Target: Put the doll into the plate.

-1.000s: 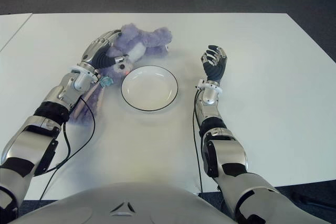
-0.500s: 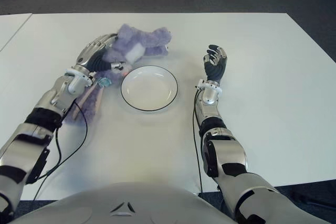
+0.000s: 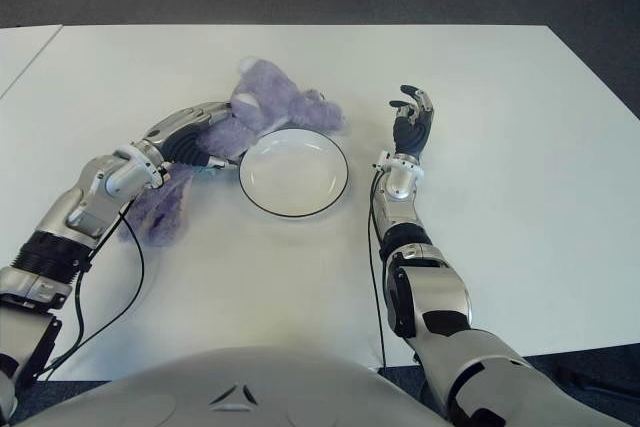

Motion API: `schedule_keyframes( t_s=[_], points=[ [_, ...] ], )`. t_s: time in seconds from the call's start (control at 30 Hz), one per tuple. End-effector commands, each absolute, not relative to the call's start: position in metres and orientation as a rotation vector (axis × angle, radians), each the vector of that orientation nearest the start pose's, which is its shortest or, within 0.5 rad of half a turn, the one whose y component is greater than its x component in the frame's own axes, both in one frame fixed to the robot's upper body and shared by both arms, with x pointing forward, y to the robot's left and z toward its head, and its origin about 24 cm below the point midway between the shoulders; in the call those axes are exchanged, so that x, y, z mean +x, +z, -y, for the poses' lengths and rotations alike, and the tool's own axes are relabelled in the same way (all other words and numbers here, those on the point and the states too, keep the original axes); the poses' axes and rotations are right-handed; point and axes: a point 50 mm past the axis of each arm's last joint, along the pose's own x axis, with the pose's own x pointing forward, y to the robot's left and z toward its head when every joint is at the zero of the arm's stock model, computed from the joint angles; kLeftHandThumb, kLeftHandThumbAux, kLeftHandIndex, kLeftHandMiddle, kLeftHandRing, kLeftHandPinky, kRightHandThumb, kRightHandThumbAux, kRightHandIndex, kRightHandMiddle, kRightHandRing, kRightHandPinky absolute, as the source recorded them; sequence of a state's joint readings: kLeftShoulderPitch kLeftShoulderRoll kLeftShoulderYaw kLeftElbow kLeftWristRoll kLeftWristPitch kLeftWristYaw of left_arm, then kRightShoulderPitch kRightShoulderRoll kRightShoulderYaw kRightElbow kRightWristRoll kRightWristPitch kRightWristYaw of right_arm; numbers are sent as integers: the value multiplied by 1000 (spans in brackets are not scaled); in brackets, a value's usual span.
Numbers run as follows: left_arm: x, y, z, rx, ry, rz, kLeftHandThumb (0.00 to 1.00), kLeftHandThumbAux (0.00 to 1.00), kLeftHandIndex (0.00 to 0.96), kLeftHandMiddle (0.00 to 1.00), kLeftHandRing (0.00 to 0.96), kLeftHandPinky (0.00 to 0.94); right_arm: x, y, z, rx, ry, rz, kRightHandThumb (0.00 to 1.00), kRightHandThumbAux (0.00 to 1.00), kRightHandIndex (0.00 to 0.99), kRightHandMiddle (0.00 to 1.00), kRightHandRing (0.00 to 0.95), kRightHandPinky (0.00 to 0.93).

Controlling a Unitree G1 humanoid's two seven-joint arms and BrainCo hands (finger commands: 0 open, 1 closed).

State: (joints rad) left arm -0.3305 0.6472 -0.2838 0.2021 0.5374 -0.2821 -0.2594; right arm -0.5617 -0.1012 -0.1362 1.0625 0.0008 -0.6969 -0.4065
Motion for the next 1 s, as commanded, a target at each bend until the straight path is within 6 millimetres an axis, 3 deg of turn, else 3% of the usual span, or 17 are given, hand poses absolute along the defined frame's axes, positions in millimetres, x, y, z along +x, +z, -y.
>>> schedule_keyframes(
  t_s=[0.03, 0.13, 0.17, 0.27, 0.53, 0.57, 0.73, 0.87, 1.0],
  points=[
    [274, 59, -188, 1385, -872, -137, 112, 574, 490, 80, 61, 302, 202, -103, 168, -56, -420, -398, 994, 784, 316, 273, 417, 315],
    [273, 58, -188, 1417, -880, -178, 144, 564, 516, 89, 120, 423, 202, -103, 168, -54, -419, -394, 998, 781, 319, 273, 414, 332],
    [278, 46, -194, 1429, -868, -235, 153, 561, 519, 91, 137, 456, 202, -103, 169, -55, -418, -394, 998, 780, 320, 273, 414, 335],
    [283, 19, -206, 1446, -834, -355, 174, 524, 457, 143, 254, 474, 201, -103, 170, -56, -417, -394, 999, 766, 326, 275, 405, 354],
    [287, 16, -211, 1410, -775, -419, 309, 480, 490, 327, 421, 496, 201, -104, 170, -60, -418, -399, 957, 770, 349, 283, 386, 370],
    [288, 14, -212, 1414, -769, -427, 335, 467, 502, 352, 441, 503, 201, -104, 170, -61, -418, -399, 875, 754, 373, 284, 378, 367],
    [301, 4, -217, 1464, -732, -477, 385, 428, 520, 398, 472, 510, 200, -104, 170, -68, -416, -396, 750, 731, 410, 286, 352, 364],
    [305, -6, -221, 1508, -687, -500, 393, 408, 569, 437, 490, 525, 200, -103, 170, -61, -414, -391, 729, 727, 416, 282, 332, 359],
    [308, -13, -225, 1537, -611, -509, 399, 404, 627, 451, 470, 457, 200, -103, 169, -54, -414, -389, 725, 727, 417, 278, 323, 366]
  ],
)
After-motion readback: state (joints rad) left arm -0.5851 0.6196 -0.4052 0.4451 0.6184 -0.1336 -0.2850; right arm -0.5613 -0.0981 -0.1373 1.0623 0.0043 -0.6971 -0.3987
